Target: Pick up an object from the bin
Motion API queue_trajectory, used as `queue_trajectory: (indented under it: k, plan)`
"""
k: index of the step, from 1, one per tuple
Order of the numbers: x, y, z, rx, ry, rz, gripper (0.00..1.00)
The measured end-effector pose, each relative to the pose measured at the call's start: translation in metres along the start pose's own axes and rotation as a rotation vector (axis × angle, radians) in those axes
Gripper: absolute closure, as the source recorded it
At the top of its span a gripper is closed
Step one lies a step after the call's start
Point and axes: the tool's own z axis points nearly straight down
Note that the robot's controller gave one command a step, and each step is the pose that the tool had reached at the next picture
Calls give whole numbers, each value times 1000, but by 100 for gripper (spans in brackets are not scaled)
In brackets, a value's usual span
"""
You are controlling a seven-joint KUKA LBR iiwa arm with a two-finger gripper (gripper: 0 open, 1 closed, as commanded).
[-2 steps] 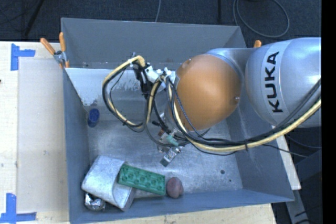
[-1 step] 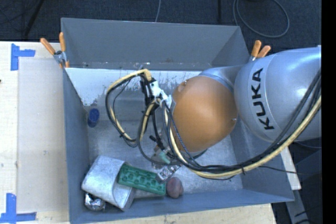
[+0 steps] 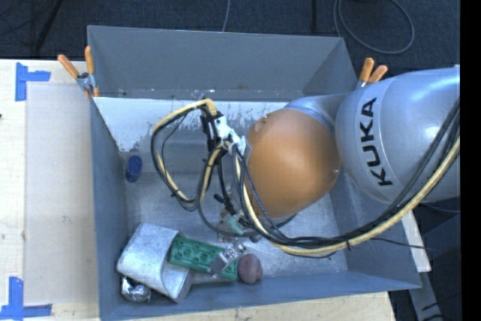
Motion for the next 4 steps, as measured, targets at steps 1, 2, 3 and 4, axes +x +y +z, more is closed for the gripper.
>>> queue_trajectory:
  k: [1, 2, 3, 4]
  plan:
    - [14, -25, 76, 2, -1, -121, 0]
    - [-19, -41, 80, 1, 15, -676, 0]
    - [-22, -40, 80, 0, 10, -675, 100]
    - [-21, -39, -151, 6, 4, -679, 100]
